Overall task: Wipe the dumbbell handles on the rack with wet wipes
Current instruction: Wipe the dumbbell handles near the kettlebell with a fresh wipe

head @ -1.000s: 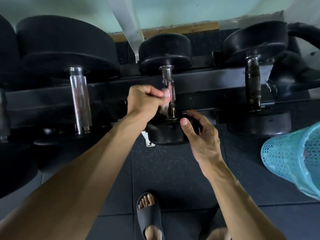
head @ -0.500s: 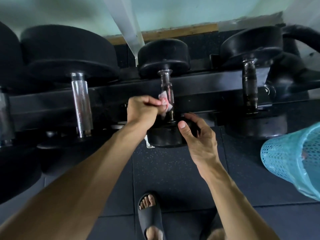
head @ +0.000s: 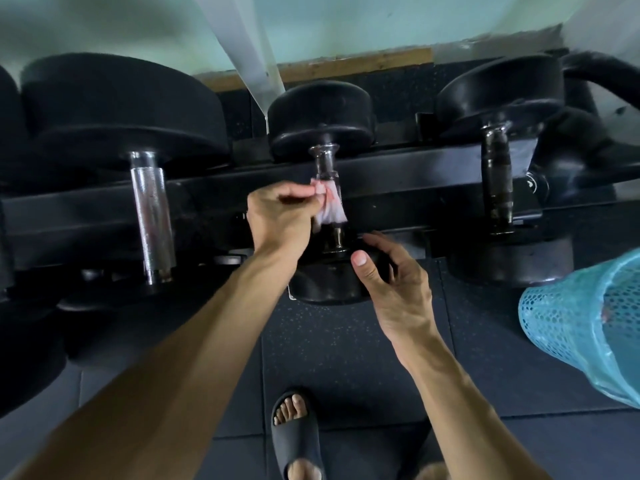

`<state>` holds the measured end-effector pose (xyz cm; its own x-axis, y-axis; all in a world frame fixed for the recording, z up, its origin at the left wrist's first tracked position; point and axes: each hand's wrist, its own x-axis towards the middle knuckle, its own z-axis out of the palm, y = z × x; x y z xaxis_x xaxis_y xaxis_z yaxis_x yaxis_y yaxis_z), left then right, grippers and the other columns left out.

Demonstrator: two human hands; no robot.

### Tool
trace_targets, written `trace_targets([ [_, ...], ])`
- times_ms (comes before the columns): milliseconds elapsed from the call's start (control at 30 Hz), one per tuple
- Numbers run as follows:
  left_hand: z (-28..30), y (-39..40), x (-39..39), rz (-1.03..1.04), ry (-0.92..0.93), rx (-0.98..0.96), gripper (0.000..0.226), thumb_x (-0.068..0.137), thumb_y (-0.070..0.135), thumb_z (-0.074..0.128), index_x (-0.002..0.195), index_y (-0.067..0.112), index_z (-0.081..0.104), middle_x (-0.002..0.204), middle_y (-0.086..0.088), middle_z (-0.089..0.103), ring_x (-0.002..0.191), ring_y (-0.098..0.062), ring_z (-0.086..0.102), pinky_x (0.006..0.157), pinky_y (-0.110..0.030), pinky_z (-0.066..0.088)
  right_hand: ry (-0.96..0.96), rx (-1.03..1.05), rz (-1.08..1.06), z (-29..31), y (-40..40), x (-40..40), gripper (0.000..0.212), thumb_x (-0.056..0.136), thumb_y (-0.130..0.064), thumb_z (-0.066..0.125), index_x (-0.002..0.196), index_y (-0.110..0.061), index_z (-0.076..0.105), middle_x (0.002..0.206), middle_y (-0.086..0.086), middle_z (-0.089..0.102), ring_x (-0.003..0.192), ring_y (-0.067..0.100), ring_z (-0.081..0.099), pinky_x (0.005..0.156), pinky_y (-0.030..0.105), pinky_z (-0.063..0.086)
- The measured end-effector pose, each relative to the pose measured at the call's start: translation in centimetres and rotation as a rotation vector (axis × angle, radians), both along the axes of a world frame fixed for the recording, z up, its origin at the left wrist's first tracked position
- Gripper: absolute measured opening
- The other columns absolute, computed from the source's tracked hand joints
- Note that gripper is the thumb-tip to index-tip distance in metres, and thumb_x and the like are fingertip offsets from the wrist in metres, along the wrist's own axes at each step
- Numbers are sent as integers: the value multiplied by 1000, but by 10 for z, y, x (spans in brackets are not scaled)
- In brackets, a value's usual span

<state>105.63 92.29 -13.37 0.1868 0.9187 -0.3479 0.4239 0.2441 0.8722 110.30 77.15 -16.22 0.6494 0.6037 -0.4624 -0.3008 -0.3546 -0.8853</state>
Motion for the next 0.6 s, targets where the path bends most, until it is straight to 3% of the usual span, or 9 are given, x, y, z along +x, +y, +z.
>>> trace_targets([
  [133, -1, 24, 30, 143, -64, 35, 26, 72, 14, 88, 61, 27, 70, 70, 9, 73, 72, -5, 72, 83, -23, 58, 4, -25, 16, 0, -1, 3, 51, 66, -63, 71, 111, -40, 68, 133, -13, 61, 130, 7, 51, 116, 39, 37],
  [267, 3, -4, 4, -36, 31, 2, 17, 74, 15, 87, 72, 24, 72, 72, 12, 71, 65, 8, 66, 66, -6, 48, 9, 10, 13, 1, -1, 2, 52, 65, -67, 74, 109, -41, 70, 132, -10, 62, 126, 7, 56, 112, 38, 43],
  [333, 2, -10, -4, -119, 62, 29, 20, 73, 17, 87, 69, 27, 71, 65, 12, 71, 65, 7, 66, 66, -6, 48, 12, 7, 19, 3, 0, 3, 48, 67, -59, 73, 110, -38, 69, 130, -9, 63, 123, 6, 57, 110, 36, 45],
  [467, 2, 13, 22, 14, 27, 98, 24, 71, 16, 88, 64, 28, 69, 59, 2, 71, 66, -10, 72, 77, -22, 57, -6, -32, 55, 6, -2, 5, 50, 66, -61, 69, 112, -40, 66, 133, -15, 59, 130, 3, 50, 115, 33, 38],
  [600, 5, 5, 23, 8, 53, 153, 28, 75, 14, 85, 65, 30, 65, 66, 6, 71, 59, 3, 66, 61, -7, 48, 2, -22, 61, 4, -3, 7, 48, 67, -61, 70, 111, -40, 66, 132, -16, 60, 129, 1, 49, 114, 29, 36],
])
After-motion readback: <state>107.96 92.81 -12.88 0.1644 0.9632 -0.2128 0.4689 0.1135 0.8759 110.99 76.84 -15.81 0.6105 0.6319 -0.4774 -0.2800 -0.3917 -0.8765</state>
